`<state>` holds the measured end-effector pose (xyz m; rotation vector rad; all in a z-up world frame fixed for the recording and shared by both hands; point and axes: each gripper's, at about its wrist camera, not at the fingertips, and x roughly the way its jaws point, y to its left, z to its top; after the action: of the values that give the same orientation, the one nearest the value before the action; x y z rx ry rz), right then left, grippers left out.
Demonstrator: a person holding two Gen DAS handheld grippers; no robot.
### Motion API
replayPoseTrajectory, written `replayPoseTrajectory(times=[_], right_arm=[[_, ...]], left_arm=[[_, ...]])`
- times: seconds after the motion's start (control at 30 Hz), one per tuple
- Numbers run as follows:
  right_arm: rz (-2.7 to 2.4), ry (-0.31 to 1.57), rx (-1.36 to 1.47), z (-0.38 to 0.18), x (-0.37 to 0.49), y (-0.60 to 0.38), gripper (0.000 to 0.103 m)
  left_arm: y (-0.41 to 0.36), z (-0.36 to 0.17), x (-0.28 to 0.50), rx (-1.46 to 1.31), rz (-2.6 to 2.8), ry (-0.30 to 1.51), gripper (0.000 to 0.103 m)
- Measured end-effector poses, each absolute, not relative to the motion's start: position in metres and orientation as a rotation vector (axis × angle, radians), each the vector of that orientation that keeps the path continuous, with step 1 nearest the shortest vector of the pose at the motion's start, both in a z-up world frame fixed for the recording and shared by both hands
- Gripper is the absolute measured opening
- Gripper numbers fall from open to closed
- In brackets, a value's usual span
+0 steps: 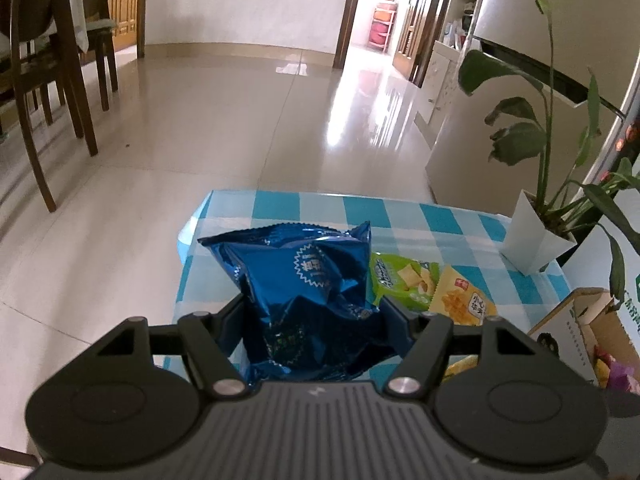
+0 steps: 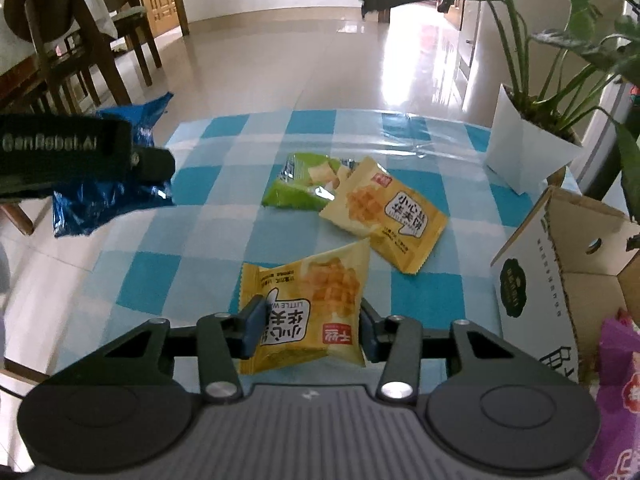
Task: Organize snacks
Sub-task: 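Lift the dark blue bag with the left gripper while the right closes on the yellow waffle pack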
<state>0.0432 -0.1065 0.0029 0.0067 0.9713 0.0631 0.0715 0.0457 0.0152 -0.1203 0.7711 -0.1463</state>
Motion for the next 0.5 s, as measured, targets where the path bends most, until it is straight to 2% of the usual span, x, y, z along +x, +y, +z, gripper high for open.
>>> replayPoseTrajectory(times=[0.3, 0.37, 0.4, 0.5], right_arm=[[0.049, 0.89, 0.023, 0.041, 0.035, -0.109, 0.049], [0.045, 0.877, 0.038, 0.048, 0.031, -0.114, 0.037], [0.042, 0.874, 0.043, 0.052, 0.029, -0.116, 0.034], [0.037, 0.865, 0.066, 0.056, 0.022, -0.123, 0.034]], left_arm=[[0.047, 0.02, 0.06, -0.121, -0.148, 0.769, 0.069], [0.047, 0.021, 0.058, -0.118, -0.146, 0.768, 0.069], [0.047, 0.022, 0.057, -0.119, -0.144, 0.767, 0.069], [0.046, 0.023, 0.052, -0.135, -0.148, 0.768, 0.069]])
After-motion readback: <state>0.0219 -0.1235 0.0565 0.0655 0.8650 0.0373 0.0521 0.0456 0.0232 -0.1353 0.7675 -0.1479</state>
